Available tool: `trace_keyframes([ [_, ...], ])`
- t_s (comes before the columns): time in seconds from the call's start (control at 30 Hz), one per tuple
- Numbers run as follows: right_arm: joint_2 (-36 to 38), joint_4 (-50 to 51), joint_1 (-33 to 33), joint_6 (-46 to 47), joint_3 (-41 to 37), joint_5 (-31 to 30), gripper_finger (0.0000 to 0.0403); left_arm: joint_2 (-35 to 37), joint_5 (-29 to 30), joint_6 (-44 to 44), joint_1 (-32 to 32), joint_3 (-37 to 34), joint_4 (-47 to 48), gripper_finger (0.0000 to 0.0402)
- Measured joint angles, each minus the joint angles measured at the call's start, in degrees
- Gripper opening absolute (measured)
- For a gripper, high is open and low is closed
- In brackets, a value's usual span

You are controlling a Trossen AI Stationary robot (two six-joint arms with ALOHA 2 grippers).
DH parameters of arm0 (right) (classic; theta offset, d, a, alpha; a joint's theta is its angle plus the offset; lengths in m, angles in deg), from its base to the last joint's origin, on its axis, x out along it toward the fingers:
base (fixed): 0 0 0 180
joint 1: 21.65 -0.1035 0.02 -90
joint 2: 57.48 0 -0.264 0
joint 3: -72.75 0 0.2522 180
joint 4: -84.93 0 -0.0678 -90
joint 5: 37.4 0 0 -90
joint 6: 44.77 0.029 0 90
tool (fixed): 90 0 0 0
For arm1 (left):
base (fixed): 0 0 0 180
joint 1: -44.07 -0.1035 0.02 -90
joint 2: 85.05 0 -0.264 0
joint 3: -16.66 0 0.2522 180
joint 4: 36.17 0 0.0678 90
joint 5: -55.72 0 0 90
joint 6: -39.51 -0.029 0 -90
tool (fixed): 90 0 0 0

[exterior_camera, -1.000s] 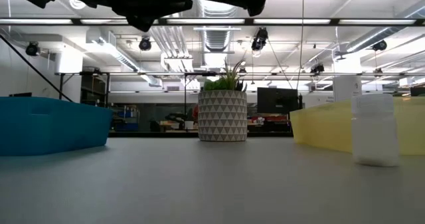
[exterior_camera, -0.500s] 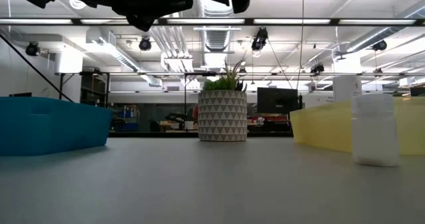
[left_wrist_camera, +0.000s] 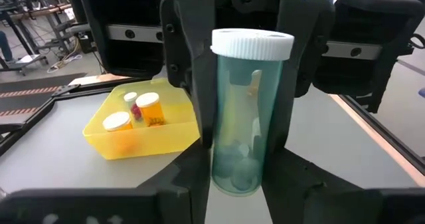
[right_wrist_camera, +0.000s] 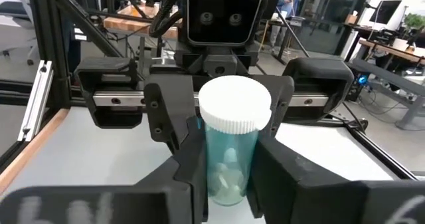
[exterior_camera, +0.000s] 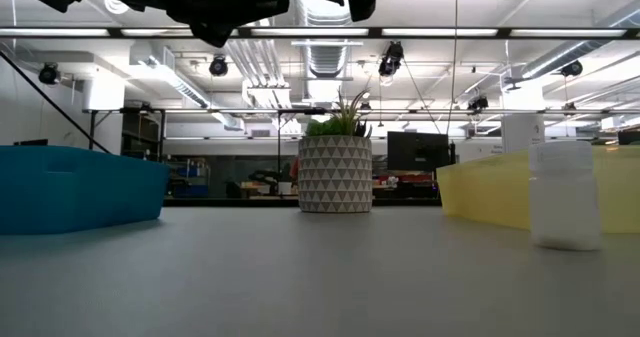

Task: Pick and place medicine bottles into bin by pill shape (circle, oval)
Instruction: Put the blue tablet bottle into the left blue bin

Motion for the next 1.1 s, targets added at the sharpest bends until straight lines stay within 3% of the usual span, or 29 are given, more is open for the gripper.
trace_keyframes([
  [0.37,0.76,2.61,-0.02,-0.23,0.0,0.44,0.009,0.15,0.52,0.34,0.04,0.0,0.36,0.0156],
  [0.67,6.03,20.03,-0.02,4.9,0.0,0.4,0.0091,0.79,0.38,-0.02,0.05,0.07,1.92,0.0235],
  [0.87,7.61,30.22,0.35,10.28,-0.02,0.31,0.0091,0.79,0.26,-0.15,0.04,0.28,-0.02,0.0244],
  [1.1,6.67,30.44,1.29,11.18,-0.02,0.3,0.0091,-1.02,0.24,-1.53,-0.72,0.51,-6.49,0.0244],
])
